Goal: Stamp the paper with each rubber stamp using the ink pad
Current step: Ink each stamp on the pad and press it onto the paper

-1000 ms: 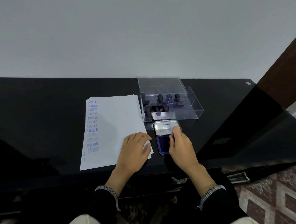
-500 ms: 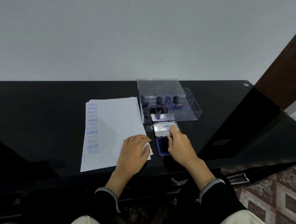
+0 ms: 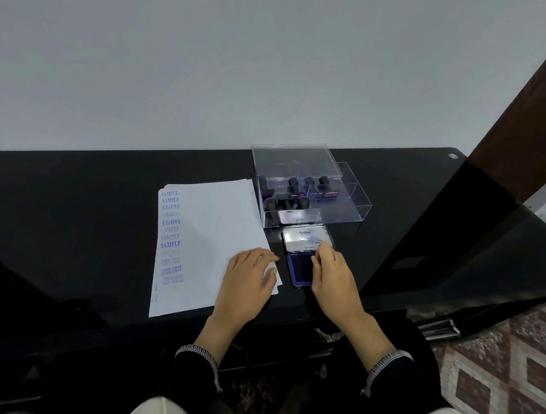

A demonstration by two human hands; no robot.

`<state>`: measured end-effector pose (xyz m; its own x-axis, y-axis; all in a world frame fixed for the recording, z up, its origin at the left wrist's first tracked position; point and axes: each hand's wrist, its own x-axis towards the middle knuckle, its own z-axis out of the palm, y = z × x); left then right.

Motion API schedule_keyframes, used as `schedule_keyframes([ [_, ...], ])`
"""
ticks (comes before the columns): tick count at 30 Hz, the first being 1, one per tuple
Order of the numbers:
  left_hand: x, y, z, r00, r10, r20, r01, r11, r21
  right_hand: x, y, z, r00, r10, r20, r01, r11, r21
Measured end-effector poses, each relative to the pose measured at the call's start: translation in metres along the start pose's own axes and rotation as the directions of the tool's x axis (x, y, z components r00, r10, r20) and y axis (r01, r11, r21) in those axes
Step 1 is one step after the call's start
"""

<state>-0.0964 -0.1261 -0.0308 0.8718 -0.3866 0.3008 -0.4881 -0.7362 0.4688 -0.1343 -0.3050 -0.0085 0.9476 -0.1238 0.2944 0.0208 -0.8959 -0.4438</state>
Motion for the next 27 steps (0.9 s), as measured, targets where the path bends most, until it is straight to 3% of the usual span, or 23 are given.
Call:
schedule_keyframes([
  [5,0.001,0.000,0.000,1.000,-0.002,0.002,0.002,1.000,0.003,0.011,0.003,-0.007,0.997,-0.005,0.072,-0.001,0.997,0.073],
  [11,0.001,0.000,0.000,1.000,-0.004,0.001,0.004,1.000,0.001,0.010,0.000,0.000,0.998,0.000,0.061,0.005,0.996,-0.088],
  [16,0.001,-0.001,0.001,1.000,-0.004,0.003,0.004,1.000,0.003,0.011,0.000,-0.007,0.997,0.001,0.083,-0.003,1.000,0.027],
  [22,0.001,-0.001,0.001,1.000,-0.002,0.004,0.002,1.000,0.004,0.011,-0.004,-0.001,0.997,0.017,0.073,-0.008,0.993,-0.121],
  [27,0.001,-0.001,0.001,1.000,-0.009,0.008,0.009,1.000,-0.001,0.014,-0.001,-0.008,0.995,0.010,0.095,-0.012,1.000,0.018],
])
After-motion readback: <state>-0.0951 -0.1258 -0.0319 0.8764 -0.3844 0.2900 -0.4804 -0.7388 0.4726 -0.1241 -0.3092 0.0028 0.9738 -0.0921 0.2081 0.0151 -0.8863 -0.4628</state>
